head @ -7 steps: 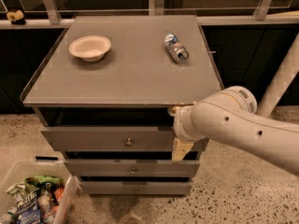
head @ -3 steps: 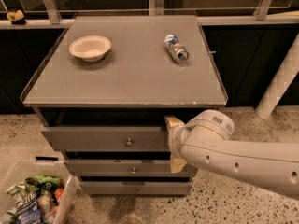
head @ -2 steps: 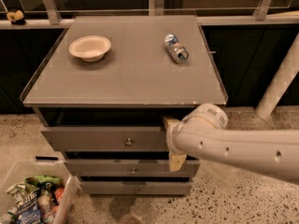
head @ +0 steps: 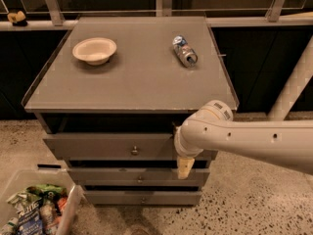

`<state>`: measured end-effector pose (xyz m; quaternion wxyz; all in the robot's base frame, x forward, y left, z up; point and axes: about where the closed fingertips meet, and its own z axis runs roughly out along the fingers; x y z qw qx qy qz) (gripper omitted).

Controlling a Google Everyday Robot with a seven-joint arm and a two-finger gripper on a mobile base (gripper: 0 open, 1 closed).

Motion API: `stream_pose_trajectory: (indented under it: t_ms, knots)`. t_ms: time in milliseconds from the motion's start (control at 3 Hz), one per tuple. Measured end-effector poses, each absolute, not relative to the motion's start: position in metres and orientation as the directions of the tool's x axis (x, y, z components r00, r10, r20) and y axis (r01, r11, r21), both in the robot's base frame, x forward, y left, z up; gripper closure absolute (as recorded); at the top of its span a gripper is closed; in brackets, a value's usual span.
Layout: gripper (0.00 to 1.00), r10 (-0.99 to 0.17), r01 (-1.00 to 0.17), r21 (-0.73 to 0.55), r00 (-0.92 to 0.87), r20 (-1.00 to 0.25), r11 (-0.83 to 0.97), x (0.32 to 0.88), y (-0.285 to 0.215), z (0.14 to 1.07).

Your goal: Open top drawer

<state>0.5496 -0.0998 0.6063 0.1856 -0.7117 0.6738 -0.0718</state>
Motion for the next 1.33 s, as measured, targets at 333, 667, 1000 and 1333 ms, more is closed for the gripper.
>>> stream_pose_trajectory:
  t_ms: [333,667,1000,1333]
  knots:
    - [0.18,-0.986,-0.932,-0.361,0.082,-0.148,-0.023,0.5496,-0.0998,0.6063]
    - [0.41,-0.986,-0.932,-0.361,0.082,-0.148,-0.023,0.5496,-0.0998,0.6063]
    - [0.65,-0.986,-0.932,-0.361,0.082,-0.148,-0.023,0.5496,-0.0998,0.6063]
    - [0.88,-0.986,-0.932,-0.361,0.082,-0.148,-0.023,0.5518,-0.0983,0.6150]
